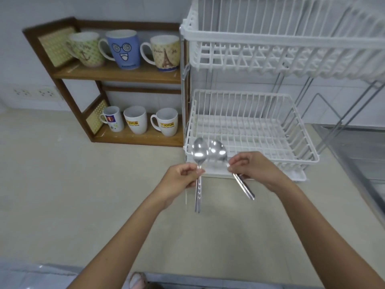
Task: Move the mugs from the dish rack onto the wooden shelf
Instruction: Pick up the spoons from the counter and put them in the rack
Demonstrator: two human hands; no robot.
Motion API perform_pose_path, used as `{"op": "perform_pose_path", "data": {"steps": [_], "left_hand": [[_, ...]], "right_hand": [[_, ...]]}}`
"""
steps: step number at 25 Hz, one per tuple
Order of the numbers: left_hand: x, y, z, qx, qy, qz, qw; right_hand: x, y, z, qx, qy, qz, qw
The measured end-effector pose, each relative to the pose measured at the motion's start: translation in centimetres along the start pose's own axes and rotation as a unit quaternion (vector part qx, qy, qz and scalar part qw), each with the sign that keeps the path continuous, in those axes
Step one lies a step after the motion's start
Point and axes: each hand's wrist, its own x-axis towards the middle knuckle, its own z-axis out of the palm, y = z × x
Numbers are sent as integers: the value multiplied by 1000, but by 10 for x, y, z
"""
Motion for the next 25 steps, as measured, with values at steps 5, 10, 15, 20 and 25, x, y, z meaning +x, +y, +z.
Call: {"op": "perform_pose_path", "data": {"steps": [5, 10, 15, 20, 25], "left_hand": [[52, 55, 20, -76, 7, 25, 997], [121, 71, 40, -59, 65, -27, 996], [171, 57, 53, -47, 102, -93, 989], [198, 28, 55, 37, 134, -133, 981], [201, 11, 59, 103, 123, -181, 970]], "right_hand": [[38, -31, -37, 11, 93, -30, 995], [82, -41, -52, -10, 141, -30, 989], [123, -30, -58, -74, 159, -6, 984], [151, -4, -48, -121, 151, 27, 981], [161, 16, -32, -148, 134, 37, 979]]}}
